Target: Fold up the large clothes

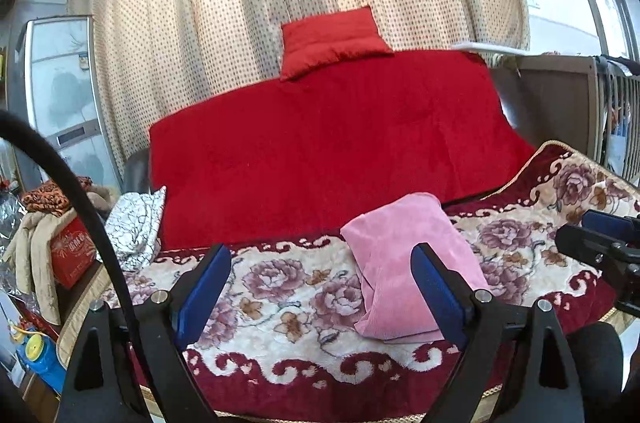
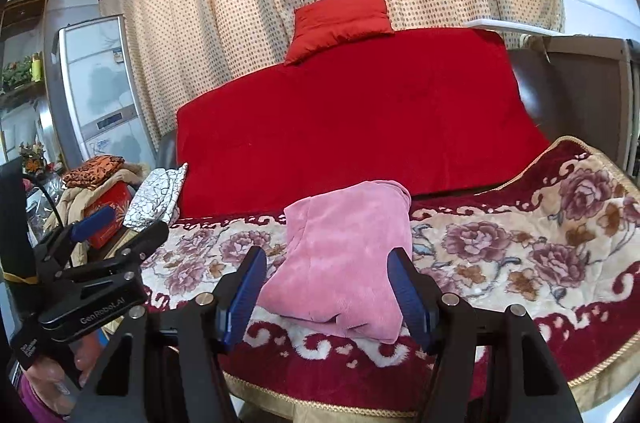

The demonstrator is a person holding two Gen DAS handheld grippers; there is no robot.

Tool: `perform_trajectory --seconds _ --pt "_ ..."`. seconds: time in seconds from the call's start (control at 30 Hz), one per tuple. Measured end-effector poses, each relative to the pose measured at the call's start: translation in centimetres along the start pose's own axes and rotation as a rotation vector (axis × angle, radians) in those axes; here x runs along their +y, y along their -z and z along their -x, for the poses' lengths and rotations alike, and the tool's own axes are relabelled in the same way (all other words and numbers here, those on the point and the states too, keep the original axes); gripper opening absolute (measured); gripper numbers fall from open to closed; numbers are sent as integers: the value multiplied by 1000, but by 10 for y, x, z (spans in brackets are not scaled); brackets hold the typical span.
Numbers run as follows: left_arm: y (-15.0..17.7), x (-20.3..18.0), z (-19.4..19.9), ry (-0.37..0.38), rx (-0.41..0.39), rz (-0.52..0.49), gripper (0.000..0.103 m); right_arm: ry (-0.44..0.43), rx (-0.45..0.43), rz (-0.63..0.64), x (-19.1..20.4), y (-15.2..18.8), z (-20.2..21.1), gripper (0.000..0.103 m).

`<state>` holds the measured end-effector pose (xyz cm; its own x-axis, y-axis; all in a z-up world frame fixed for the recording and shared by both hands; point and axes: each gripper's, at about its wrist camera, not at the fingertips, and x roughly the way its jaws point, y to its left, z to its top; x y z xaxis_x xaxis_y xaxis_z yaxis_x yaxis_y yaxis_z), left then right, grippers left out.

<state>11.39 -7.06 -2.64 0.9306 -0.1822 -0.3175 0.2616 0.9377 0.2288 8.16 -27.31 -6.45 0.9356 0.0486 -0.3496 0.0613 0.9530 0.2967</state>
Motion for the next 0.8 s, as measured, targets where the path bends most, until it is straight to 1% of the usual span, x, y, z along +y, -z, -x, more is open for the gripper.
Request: perform_trajectory --seconds 0.2,0.4,0.5,0.8 --pt "-11 6 23 -24 -43 -2 92 12 1 17 15 -3 17 67" --pt "-14 16 42 -37 -64 12 92 30 -17 43 30 -4 35 67" --pt "-16 23 50 -49 -75 19 92 40 -30 39 36 -6 45 69" --pt "-13 44 65 -65 -77 37 93 62 -26 36 56 -6 66 70"
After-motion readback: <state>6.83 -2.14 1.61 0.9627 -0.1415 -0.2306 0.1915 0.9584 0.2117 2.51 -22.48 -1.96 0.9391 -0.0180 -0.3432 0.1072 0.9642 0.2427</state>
